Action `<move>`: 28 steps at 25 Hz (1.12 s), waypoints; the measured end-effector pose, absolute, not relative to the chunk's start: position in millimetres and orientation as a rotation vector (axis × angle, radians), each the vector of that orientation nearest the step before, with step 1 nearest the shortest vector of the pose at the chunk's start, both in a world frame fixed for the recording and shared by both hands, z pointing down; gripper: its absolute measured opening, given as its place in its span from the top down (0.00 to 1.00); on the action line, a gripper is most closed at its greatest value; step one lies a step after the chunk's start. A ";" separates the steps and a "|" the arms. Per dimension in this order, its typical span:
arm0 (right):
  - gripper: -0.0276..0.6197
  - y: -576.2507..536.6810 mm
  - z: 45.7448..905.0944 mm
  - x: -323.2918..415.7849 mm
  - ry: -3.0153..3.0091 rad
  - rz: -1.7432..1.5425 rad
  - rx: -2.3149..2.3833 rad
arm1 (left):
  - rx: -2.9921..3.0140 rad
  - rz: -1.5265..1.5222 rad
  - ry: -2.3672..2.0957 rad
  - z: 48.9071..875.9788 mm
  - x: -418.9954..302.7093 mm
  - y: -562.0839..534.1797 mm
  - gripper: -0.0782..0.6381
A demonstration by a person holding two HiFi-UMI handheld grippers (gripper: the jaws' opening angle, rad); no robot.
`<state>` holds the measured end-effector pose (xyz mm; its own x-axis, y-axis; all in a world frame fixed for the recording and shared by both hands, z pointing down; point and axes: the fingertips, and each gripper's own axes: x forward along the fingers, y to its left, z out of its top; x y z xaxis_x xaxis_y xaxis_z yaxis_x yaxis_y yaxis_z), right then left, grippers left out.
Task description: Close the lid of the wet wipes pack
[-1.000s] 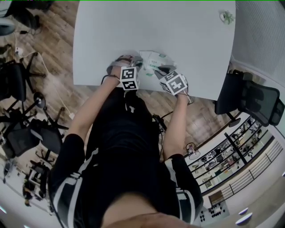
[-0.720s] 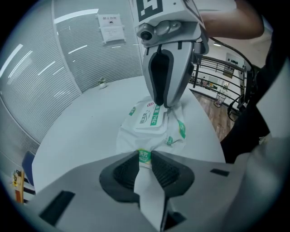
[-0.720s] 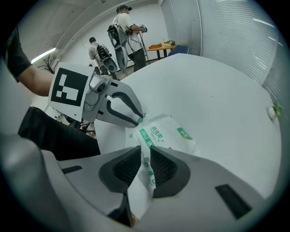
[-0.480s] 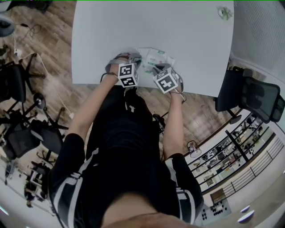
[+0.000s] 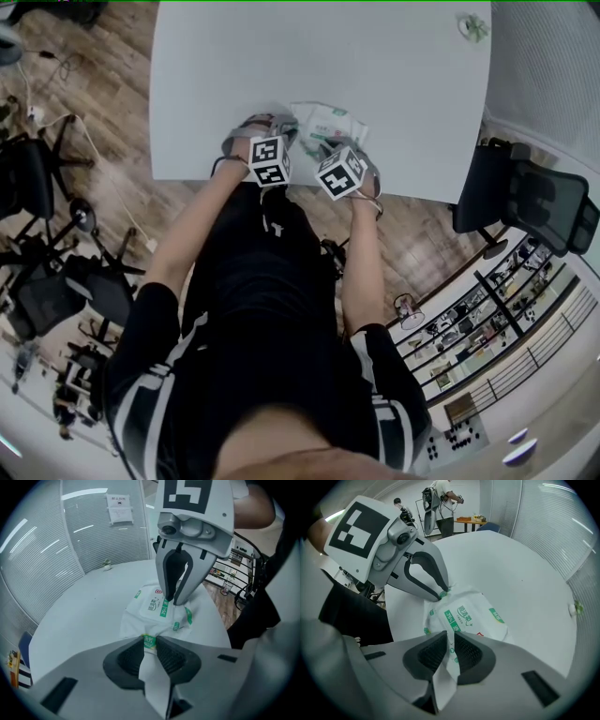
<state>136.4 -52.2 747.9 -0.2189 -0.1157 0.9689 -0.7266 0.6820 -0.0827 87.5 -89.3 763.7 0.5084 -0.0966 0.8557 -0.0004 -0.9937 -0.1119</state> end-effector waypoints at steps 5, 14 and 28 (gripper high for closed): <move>0.87 -53.5 747.3 136.2 -1.726 0.651 0.695 | -2.672 -1.487 0.093 763.2 84.1 -89.9 0.76; 0.87 -76.0 666.3 138.5 -1.950 0.771 1.112 | -2.970 -1.361 0.288 718.1 70.6 -95.2 0.77; 0.92 -61.3 423.6 182.0 -2.148 0.487 1.983 | -3.079 -0.217 1.056 418.0 36.6 -117.5 0.84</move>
<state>182.0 -61.3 423.6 -0.0957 -0.9331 0.3466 -0.9913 0.0578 -0.1180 36.6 -117.5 418.0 0.7823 -0.6009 0.1639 -0.6169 -0.7838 0.0712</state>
